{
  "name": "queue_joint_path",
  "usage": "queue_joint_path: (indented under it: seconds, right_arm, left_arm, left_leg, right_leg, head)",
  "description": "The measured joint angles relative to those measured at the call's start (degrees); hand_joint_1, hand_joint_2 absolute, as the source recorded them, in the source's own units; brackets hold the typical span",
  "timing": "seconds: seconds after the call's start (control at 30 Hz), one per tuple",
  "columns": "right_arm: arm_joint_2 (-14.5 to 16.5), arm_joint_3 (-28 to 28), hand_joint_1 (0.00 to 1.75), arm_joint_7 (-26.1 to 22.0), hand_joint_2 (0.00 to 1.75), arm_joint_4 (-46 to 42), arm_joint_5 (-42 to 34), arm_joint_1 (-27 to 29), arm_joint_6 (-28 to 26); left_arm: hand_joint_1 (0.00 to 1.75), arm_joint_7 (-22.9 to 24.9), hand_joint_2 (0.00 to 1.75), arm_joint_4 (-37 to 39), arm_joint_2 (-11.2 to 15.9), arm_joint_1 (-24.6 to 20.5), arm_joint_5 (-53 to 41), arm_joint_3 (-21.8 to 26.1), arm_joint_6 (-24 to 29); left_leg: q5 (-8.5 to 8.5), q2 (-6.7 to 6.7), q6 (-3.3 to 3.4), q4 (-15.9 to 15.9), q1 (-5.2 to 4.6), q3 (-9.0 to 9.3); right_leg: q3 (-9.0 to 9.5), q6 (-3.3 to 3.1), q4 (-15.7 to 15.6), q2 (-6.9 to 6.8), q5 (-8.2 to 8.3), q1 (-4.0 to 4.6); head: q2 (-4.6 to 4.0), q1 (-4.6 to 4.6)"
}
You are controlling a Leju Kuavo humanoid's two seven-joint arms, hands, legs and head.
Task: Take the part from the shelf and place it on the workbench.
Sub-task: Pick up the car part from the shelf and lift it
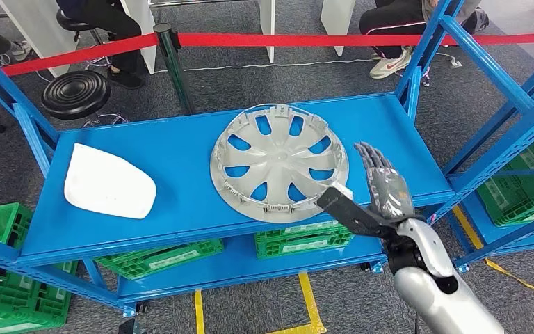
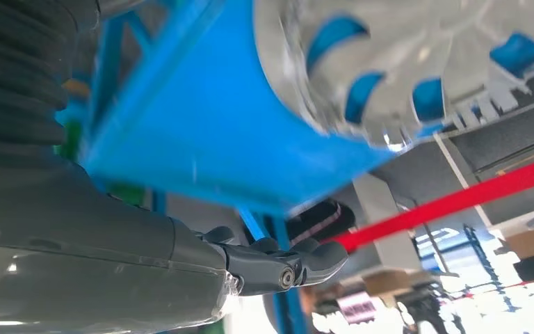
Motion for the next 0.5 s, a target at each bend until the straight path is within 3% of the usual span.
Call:
queue_joint_path:
  seconds: [0.2,0.5]
  right_arm:
    - [0.2,4.4,0.0,-3.3,1.75,11.3,-0.2,-9.8,4.4]
    - [-1.5,7.7,0.0,-4.2,1.75,18.3,-4.8,-8.8,5.2]
  left_arm:
    - [0.0,0.3,0.0,0.0,-0.8,-1.7,-0.4,-1.5,-0.3]
    - [0.0,-1.7,0.0,0.0,-1.4,-0.3,1.6,-1.5,-0.8]
  left_leg:
    - [0.1,-0.09,0.1,0.0,0.0,0.02]
    - [0.08,-0.5,0.1,0.0,0.0,0.0]
  right_leg:
    - [0.02,0.08,0.0,-0.09,0.08,0.0]
    - [-0.01,0.09,-0.1,-0.14,0.05,0.0]
  head:
    - [0.0,-0.01]
    - [0.0,0.02]
